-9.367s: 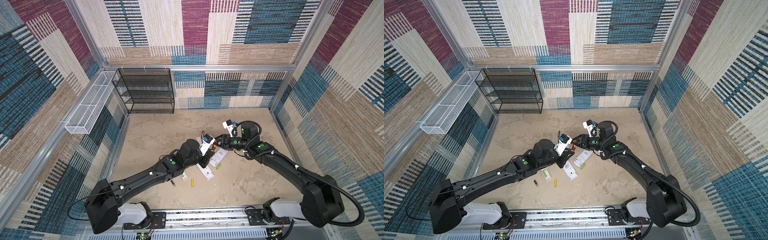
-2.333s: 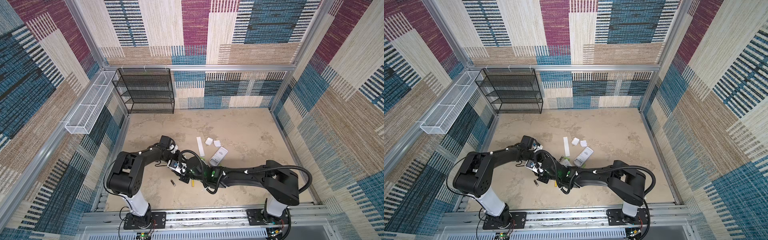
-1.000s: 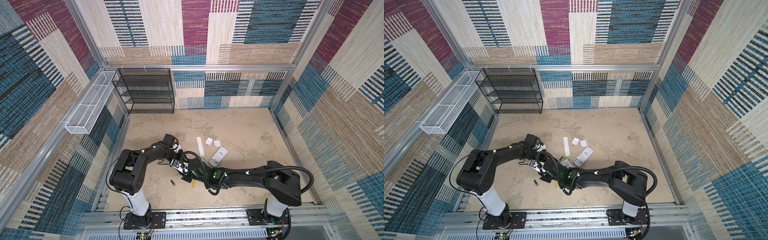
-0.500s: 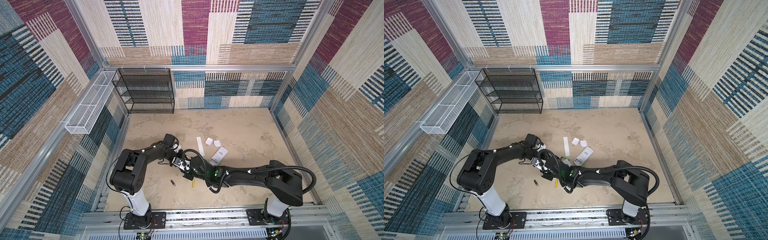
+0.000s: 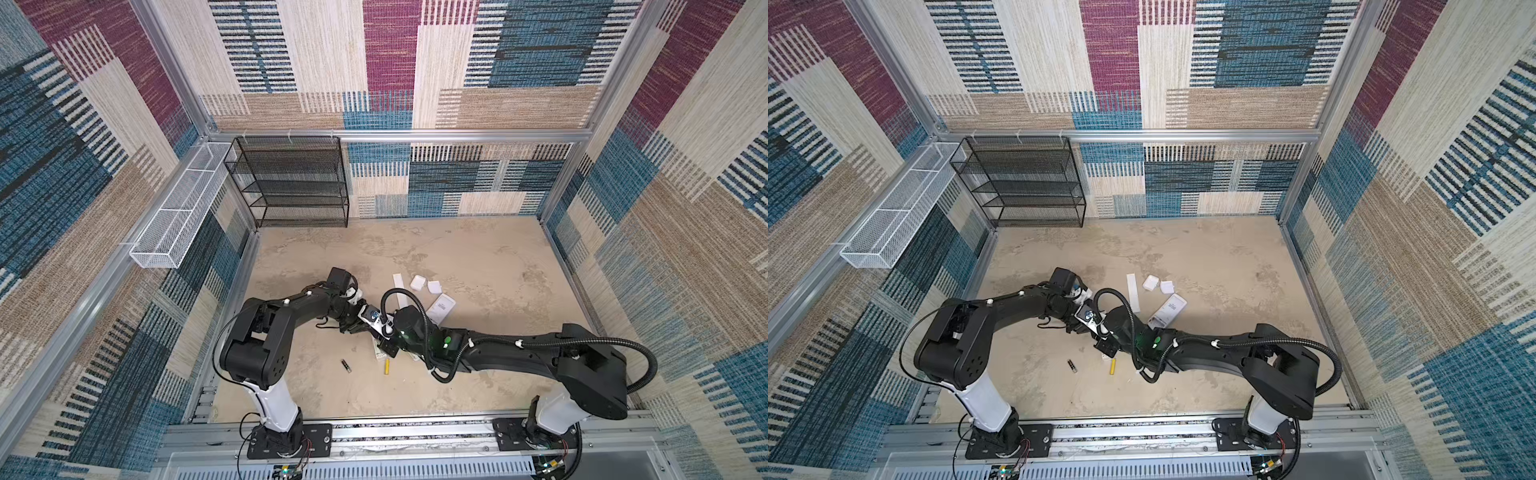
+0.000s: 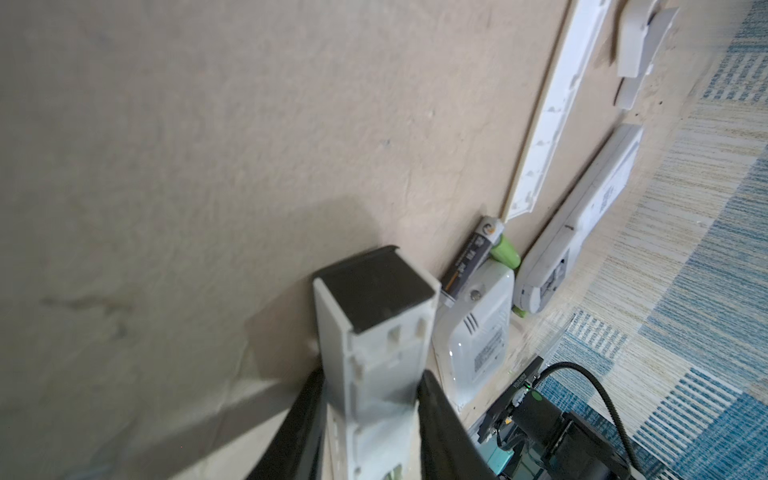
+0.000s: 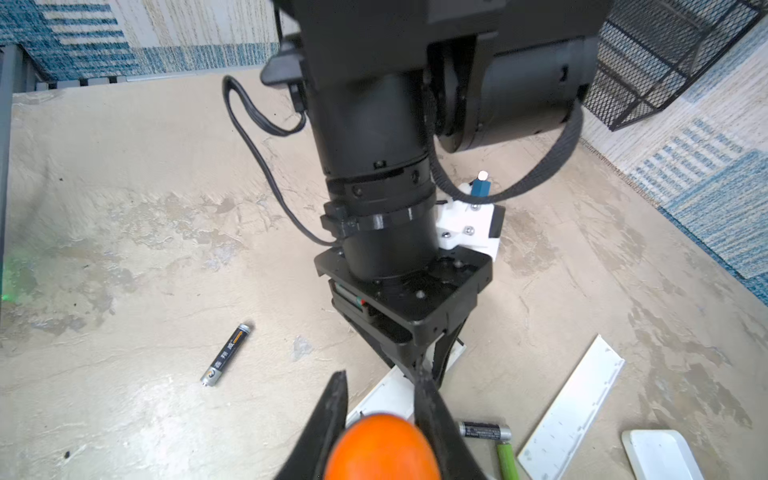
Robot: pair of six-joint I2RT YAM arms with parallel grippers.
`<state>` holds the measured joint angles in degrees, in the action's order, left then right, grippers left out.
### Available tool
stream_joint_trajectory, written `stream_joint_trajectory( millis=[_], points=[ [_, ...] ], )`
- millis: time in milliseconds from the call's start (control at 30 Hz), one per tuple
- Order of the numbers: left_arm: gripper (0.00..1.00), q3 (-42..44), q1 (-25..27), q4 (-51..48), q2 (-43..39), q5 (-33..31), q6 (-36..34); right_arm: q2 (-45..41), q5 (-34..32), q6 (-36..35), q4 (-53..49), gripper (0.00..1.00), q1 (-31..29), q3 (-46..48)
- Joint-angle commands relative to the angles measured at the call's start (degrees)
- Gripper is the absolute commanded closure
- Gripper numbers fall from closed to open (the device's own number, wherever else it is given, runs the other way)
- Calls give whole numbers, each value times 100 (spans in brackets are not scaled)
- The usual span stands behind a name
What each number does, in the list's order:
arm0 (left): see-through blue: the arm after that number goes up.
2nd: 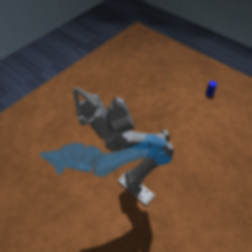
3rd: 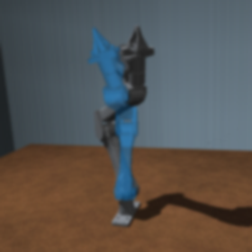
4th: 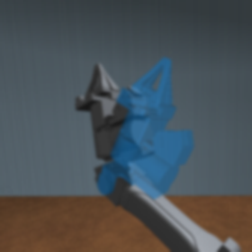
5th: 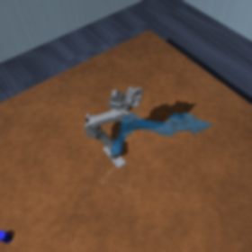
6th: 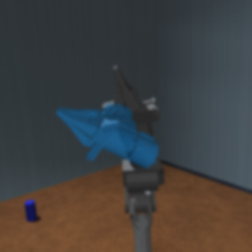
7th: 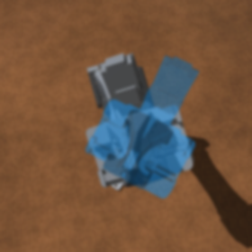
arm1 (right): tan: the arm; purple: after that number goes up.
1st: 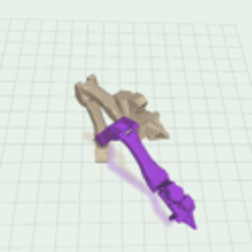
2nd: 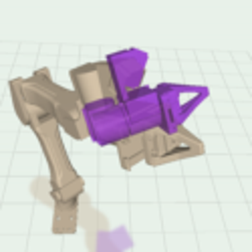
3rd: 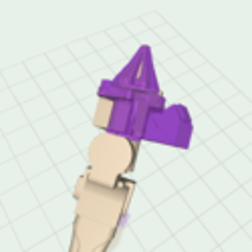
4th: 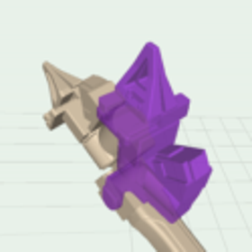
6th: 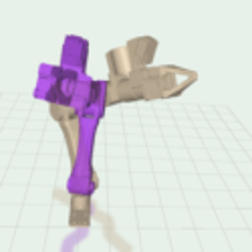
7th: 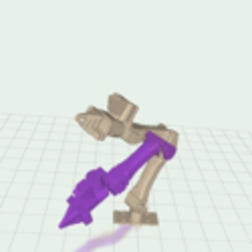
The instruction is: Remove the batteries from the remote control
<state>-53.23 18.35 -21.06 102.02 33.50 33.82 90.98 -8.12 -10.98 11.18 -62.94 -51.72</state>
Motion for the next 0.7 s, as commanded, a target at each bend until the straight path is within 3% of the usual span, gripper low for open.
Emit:
stream_joint_trajectory(
  millis=[0, 233, 667],
  points=[
    [76, 115, 4, -1447, 180, -1820, -111, -154, -43, 96, -97, 100, 18, 23],
    [77, 129, 17, -1462, 170, -1829, -78, -390, 272, 303, -64, 100, 20, 94],
    [78, 6, 50, -1576, 247, -1864, -96, 163, 742, -14, -98, 100, -97, -275]
  ],
)
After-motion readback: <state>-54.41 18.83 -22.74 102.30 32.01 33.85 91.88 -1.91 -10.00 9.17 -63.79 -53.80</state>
